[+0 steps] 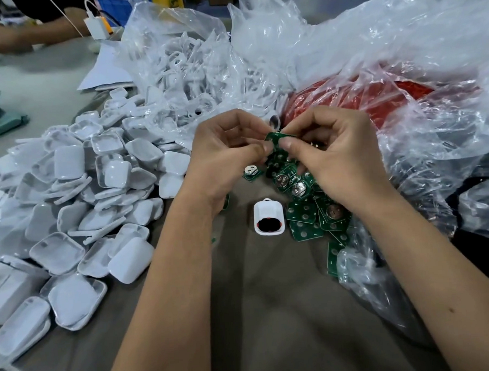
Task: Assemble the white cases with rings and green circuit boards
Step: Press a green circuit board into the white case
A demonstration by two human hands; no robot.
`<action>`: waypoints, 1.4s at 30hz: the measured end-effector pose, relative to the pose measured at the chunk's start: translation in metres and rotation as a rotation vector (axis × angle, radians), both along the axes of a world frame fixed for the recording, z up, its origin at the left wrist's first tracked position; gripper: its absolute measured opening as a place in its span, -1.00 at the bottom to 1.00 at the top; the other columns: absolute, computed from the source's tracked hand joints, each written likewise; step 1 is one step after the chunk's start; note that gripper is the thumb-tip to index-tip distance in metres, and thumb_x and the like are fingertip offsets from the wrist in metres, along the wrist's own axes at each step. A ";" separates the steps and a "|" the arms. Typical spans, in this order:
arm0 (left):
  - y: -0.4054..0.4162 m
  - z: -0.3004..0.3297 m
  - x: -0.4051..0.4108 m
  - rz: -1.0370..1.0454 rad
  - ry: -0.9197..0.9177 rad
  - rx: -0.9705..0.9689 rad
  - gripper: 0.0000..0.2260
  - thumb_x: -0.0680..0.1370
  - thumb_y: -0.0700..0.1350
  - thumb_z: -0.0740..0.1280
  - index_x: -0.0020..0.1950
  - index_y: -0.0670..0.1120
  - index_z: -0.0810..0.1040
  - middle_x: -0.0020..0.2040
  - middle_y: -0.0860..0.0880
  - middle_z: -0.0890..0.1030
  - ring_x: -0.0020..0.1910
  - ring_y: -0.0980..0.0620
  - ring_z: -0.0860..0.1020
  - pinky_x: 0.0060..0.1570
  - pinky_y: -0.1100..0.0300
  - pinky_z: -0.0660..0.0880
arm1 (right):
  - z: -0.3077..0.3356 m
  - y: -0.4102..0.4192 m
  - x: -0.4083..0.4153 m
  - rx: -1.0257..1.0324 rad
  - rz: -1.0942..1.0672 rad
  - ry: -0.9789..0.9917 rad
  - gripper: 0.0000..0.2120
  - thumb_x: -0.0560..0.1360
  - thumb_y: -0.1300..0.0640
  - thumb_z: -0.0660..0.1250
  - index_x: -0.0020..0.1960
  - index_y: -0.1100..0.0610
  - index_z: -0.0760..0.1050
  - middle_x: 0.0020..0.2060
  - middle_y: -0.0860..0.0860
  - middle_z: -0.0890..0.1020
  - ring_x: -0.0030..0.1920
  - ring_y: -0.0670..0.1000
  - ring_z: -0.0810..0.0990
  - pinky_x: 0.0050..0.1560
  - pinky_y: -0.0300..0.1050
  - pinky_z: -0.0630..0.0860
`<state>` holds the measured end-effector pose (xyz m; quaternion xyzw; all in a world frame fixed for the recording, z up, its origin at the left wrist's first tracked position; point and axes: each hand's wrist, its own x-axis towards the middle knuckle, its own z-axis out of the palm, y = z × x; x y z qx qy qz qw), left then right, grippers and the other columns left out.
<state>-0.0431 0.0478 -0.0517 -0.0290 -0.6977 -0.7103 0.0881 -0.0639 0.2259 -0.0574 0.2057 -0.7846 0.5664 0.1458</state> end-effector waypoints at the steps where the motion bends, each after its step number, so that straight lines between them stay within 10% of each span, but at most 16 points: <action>1: 0.000 0.000 0.000 0.006 0.005 0.016 -0.79 0.43 -0.49 0.45 -0.13 -0.19 0.63 -0.13 -0.23 0.68 -0.14 -0.08 0.65 -0.07 0.03 0.63 | 0.001 -0.001 0.000 0.087 -0.052 0.134 -0.92 0.46 0.28 0.58 -0.11 0.17 0.70 -0.23 -0.01 0.70 -0.26 -0.04 0.67 -0.25 -0.15 0.63; 12: 0.003 0.002 -0.002 -0.026 -0.138 0.325 -0.89 0.53 -0.40 0.39 -0.06 -0.21 0.63 -0.27 -0.11 0.68 -0.29 -0.02 0.68 -0.23 0.29 0.61 | 0.001 0.000 0.000 0.196 -0.086 0.403 -0.94 0.46 0.31 0.57 -0.12 0.28 0.70 -0.09 0.08 0.67 -0.12 -0.01 0.68 -0.27 -0.12 0.65; 42: 0.000 -0.002 -0.007 0.031 -0.239 0.003 -0.90 0.54 -0.39 0.39 -0.04 -0.23 0.66 -0.26 -0.16 0.65 -0.34 0.00 0.59 -0.29 0.25 0.53 | -0.001 0.004 -0.007 0.467 -0.103 0.233 -0.66 0.52 0.08 0.53 0.25 0.16 0.66 0.06 0.01 0.68 0.00 -0.10 0.57 0.08 -0.29 0.50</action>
